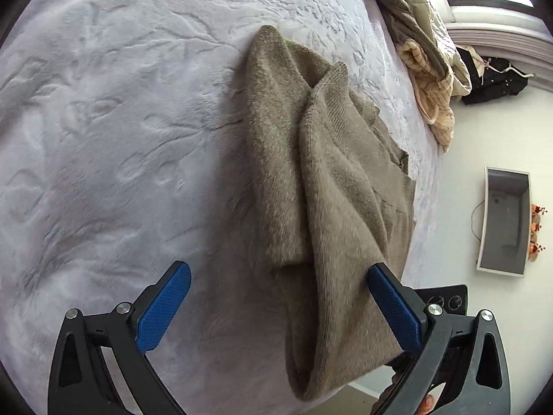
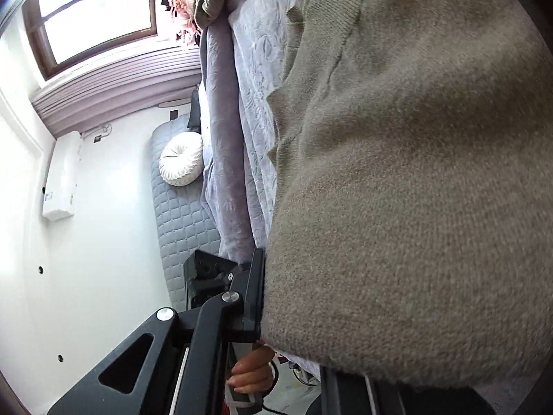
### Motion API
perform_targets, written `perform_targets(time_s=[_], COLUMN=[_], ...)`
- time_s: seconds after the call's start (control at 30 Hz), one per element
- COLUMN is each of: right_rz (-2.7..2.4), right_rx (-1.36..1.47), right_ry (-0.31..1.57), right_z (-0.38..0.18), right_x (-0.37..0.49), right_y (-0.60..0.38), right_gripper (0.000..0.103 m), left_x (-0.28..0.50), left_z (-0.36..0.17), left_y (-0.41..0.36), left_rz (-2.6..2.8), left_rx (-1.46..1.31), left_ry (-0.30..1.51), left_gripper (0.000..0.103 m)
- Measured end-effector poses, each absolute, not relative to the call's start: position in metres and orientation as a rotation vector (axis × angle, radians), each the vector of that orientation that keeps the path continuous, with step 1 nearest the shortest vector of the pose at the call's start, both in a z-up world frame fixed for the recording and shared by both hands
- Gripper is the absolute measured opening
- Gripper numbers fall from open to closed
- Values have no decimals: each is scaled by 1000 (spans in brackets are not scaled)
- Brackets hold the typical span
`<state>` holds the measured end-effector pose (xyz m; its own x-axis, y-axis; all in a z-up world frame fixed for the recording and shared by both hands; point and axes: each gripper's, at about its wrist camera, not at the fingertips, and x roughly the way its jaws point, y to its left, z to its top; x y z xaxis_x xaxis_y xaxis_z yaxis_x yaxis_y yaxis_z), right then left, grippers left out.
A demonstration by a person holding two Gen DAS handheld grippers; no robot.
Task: Fold small clothes
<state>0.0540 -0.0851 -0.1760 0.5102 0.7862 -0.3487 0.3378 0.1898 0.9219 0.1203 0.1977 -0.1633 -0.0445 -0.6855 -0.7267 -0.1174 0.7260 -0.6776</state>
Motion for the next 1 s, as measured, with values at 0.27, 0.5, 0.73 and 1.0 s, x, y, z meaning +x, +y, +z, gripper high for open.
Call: perform_targets(time_s=[0.27, 0.5, 0.73, 1.0], right_rz=[450, 452, 388, 222], right_rx=[1336, 1248, 974, 690], right_ry=[1095, 1179, 1395, 1253], right_z=[-170, -171, -160, -104], right_x=[63, 54, 41, 50], right_y=[-77, -70, -66, -119], right_gripper=[10, 10, 47, 16], left_x=[163, 172, 172, 161], left_z=[-169, -154, -167, -144], left_y=[154, 107, 124, 122], left_rz=[-652, -672, -585, -574], left_rx=[-602, -358, -356, -325], left_ry=[1576, 1546, 1577, 1517], left_gripper=[103, 75, 22, 20])
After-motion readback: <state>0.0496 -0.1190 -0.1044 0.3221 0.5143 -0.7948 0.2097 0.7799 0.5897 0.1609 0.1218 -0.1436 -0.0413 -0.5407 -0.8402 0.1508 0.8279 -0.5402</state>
